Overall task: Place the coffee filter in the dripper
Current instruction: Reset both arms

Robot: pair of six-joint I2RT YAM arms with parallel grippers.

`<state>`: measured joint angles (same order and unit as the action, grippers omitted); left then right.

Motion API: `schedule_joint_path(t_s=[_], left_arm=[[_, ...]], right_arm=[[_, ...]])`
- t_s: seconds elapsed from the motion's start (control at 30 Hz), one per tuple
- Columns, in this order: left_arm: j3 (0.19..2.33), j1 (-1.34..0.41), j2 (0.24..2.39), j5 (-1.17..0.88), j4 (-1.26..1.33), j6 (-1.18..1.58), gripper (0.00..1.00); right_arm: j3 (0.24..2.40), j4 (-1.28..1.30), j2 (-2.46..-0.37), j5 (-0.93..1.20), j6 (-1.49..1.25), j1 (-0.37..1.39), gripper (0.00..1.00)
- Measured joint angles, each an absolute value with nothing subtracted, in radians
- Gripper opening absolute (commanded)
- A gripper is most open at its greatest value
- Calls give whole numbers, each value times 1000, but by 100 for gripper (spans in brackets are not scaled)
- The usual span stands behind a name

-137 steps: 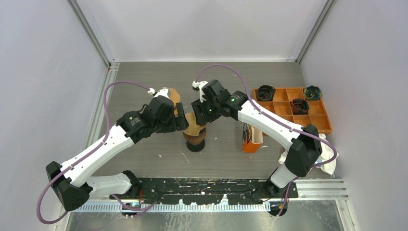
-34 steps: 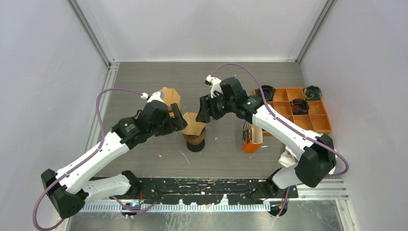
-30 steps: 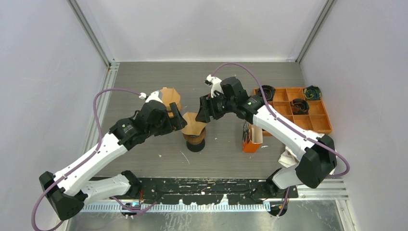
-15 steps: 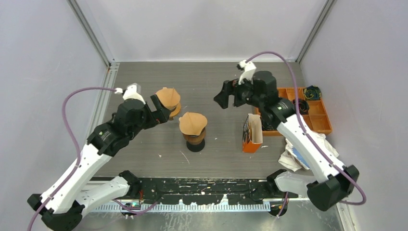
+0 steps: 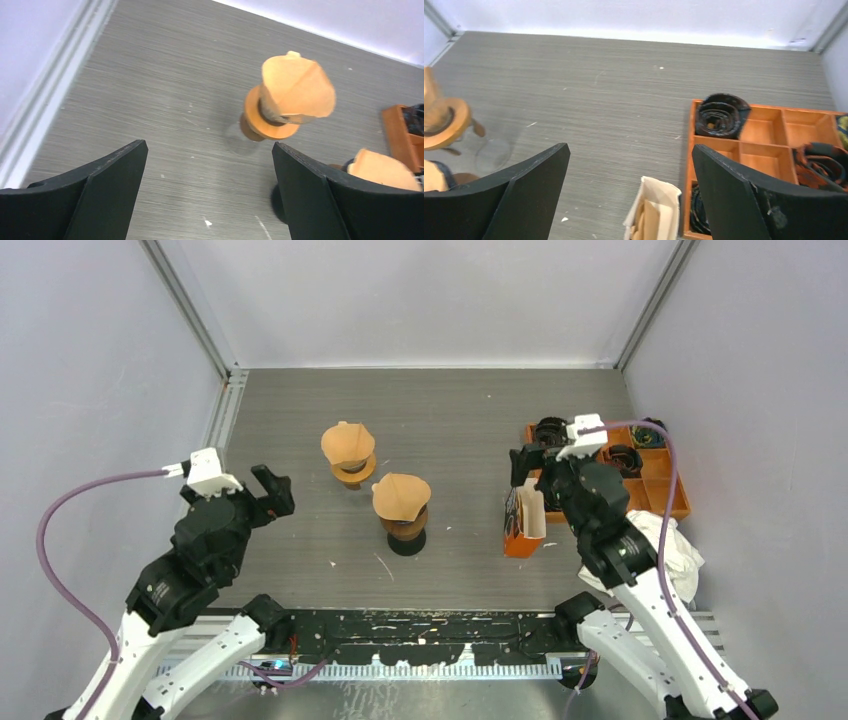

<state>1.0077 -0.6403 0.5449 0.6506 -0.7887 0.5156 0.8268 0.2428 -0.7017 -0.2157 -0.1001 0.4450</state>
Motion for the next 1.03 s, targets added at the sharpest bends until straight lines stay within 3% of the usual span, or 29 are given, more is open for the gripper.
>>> schedule_joint_path(t_s=[0.4, 1.03], left_arm=[[763, -640, 313, 797, -677, 378, 99], [762, -640, 294, 839, -639, 359, 99]], right_arm=[[623, 140, -442, -442, -53, 445, 100], [606, 119, -421, -477, -20, 445, 100]])
